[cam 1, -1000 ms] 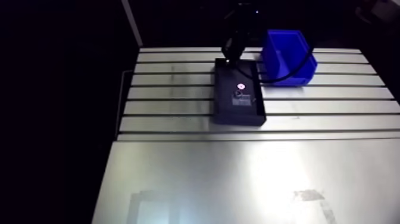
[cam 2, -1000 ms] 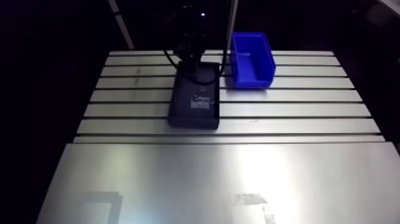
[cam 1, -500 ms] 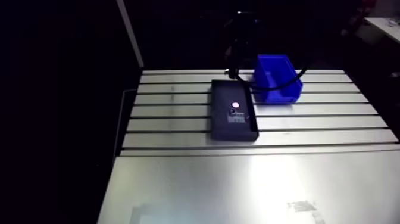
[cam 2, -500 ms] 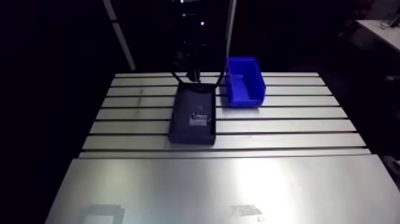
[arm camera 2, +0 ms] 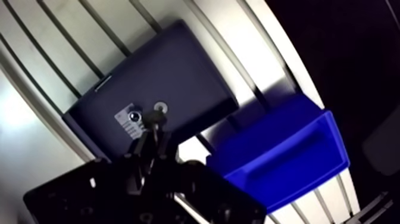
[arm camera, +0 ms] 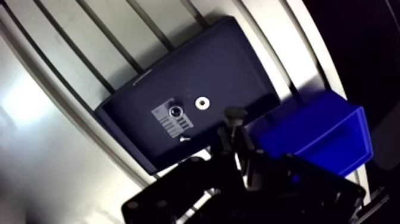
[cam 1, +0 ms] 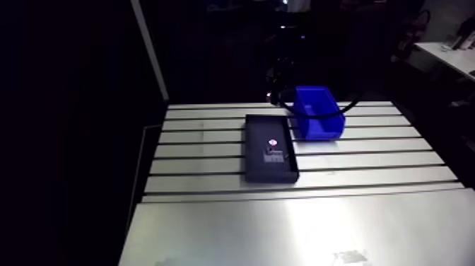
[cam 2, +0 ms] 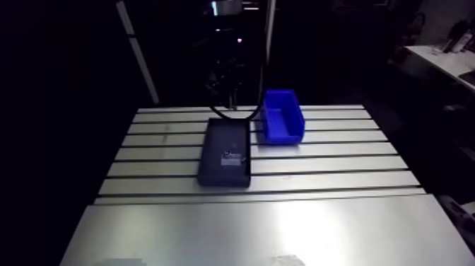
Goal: Pick up the M10 bolt from the tray and put it into the blue bin.
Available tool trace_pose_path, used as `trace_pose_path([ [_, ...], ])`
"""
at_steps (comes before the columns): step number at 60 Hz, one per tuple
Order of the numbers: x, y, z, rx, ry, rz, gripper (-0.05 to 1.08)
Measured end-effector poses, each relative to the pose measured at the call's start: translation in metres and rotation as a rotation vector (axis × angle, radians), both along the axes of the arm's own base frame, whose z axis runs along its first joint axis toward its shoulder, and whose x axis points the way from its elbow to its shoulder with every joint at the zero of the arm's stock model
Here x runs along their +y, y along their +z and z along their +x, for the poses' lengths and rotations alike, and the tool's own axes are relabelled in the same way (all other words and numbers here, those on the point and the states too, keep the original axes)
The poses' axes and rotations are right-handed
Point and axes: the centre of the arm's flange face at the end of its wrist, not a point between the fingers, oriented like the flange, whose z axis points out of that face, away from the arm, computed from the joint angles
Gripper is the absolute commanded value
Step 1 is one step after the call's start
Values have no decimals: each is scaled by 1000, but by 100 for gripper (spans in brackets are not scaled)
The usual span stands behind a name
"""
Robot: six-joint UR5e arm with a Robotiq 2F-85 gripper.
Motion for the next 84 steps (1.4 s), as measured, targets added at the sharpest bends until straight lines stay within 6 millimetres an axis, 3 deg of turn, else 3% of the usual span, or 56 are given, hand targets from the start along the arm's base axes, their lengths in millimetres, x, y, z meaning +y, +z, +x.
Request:
trace_pose_path([
  [25,49,39,-4,10,149,-8,104],
  [40,86,48,-3,0,336,-23,104],
  [58,125,45,-7,-12,502,-33,103],
  [84,149,14,-36,-40,595,-47,103],
])
